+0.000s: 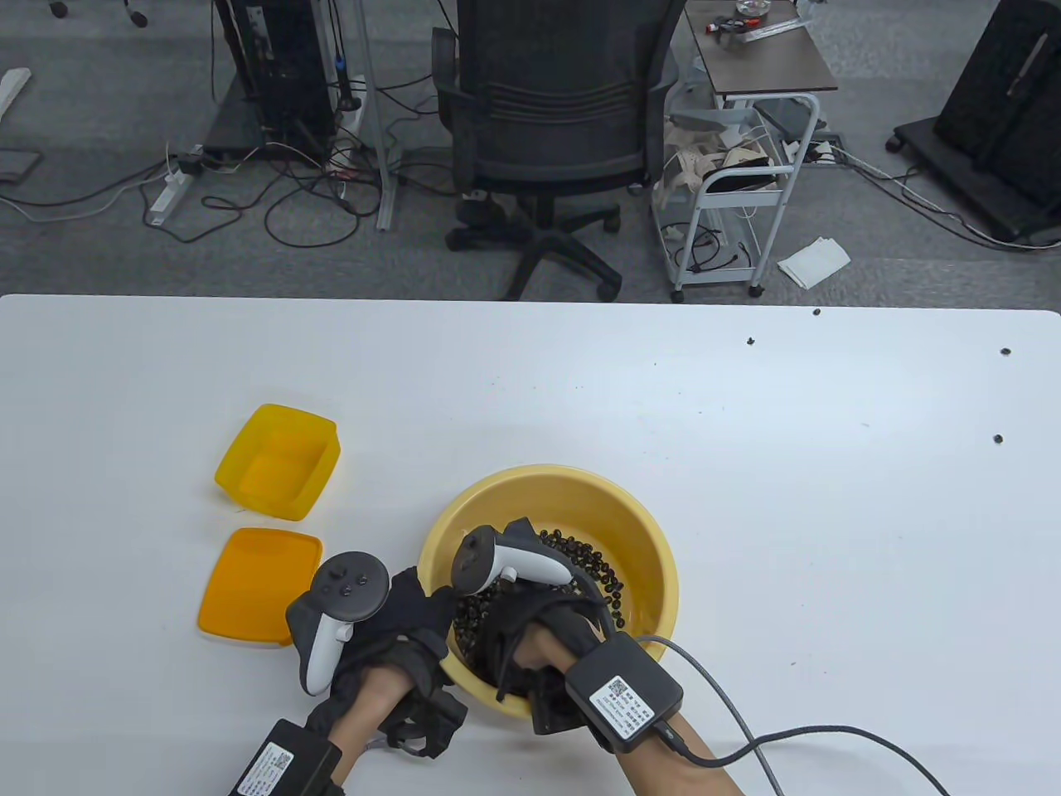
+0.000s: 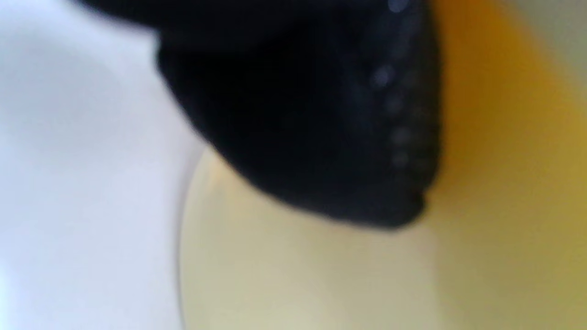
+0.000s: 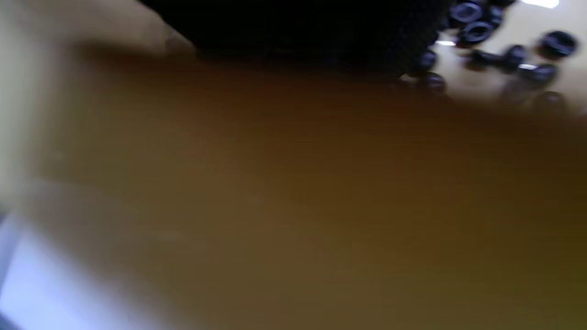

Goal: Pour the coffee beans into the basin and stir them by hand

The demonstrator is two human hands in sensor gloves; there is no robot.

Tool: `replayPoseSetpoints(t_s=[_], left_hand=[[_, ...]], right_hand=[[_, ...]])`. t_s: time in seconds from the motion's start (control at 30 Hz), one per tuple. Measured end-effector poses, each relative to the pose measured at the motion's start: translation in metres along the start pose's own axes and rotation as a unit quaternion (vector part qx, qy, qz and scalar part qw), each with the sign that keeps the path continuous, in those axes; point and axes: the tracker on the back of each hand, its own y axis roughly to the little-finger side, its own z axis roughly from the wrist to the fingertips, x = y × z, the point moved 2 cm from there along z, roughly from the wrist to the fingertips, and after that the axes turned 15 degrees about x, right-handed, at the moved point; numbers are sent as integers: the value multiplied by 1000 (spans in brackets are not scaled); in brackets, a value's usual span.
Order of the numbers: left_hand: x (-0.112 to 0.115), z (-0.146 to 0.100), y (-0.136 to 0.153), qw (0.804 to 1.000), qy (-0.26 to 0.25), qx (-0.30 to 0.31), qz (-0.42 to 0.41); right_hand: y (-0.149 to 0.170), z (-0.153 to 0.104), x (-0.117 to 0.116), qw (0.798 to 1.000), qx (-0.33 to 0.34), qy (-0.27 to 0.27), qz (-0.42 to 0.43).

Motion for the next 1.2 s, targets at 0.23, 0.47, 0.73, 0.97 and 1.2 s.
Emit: replayPoseSetpoints(t_s=[0.23,0.47,0.73,0.97,1.2], left_hand=[[0,1,0,1000,6,2,6],[1,2,-1,1000,17,7,10],[1,2,-1,1000,14,4,16],[1,1,-1,1000,8,2,26],[1,0,0,1000,4,0,23]], right_hand=[[2,16,26,997,-12,64,31],[2,29,58,983,-48,155,-86],[24,24,80,962,-125,213,-116],[59,7,87,949,-207,191,-144],[74,-4,80,950,-248,135,-135]])
